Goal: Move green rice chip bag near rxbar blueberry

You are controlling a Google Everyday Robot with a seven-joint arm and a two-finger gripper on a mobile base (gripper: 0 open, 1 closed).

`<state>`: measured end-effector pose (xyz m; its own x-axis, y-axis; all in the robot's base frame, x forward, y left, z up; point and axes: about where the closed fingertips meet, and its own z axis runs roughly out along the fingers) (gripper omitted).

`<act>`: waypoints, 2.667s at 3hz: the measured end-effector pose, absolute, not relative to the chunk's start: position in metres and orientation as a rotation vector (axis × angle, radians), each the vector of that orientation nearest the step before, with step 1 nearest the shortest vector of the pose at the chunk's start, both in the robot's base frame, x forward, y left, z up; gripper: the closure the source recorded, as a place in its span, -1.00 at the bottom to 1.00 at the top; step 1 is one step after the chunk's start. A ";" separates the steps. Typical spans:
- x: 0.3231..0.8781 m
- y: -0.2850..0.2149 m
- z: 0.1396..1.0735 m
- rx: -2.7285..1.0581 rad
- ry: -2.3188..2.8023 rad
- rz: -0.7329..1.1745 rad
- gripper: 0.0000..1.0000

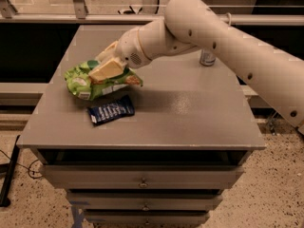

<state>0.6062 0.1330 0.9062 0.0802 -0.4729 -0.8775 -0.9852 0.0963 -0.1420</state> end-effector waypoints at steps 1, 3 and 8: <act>0.594 0.130 0.889 -1.512 1.542 0.778 1.00; 0.590 0.128 0.873 -1.511 1.555 0.792 0.21; 0.582 0.000 0.892 -1.257 1.548 0.666 -1.00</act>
Offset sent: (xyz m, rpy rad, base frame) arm -0.0173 -0.0091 -0.0521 -0.0069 0.0633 0.0031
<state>0.5817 0.0004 0.8921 0.0320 -0.3904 -0.9201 -0.9366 0.3096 -0.1640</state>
